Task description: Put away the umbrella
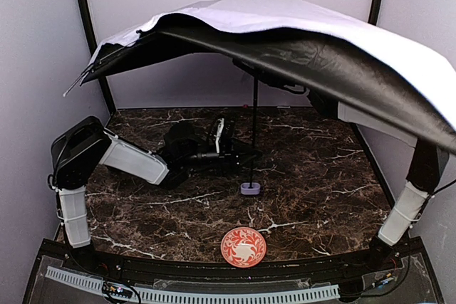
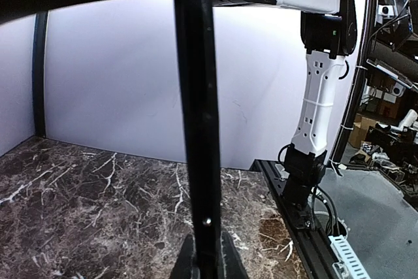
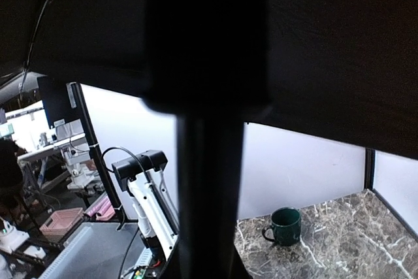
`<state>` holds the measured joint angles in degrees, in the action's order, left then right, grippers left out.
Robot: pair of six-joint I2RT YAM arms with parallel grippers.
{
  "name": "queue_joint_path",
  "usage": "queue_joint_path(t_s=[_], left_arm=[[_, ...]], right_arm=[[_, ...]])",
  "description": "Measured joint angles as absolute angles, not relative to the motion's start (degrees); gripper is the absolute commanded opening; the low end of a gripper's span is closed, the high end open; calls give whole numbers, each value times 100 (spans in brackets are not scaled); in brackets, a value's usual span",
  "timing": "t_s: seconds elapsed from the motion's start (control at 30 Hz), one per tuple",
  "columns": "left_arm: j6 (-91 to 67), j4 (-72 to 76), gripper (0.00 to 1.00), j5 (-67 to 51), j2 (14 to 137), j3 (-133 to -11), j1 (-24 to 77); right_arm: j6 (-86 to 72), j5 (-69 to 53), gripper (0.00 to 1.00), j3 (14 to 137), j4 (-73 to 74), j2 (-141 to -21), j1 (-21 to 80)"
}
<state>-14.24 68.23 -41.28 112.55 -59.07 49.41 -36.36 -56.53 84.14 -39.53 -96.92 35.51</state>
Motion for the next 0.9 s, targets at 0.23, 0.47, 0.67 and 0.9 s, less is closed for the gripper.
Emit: queue_joint_path(t_s=[0.23, 0.47, 0.67, 0.9], left_arm=[[-1380, 6746, 0, -3387, 11253, -5804, 4967], [-768, 5607, 0, -1249, 10978, -5806, 5236], [-486, 5028, 0, -346, 10875, -5981, 5369], [-226, 4790, 44, -56, 10862, -6023, 5426]], right_arm=[[-2945, -4434, 57, 8394, -3216, -9609, 3599], [-2161, -1761, 44, 7778, -2366, -9017, 3927], [-1802, -624, 14, 7767, -2010, -8969, 4143], [-1678, -738, 0, 7780, -1970, -9037, 4071]])
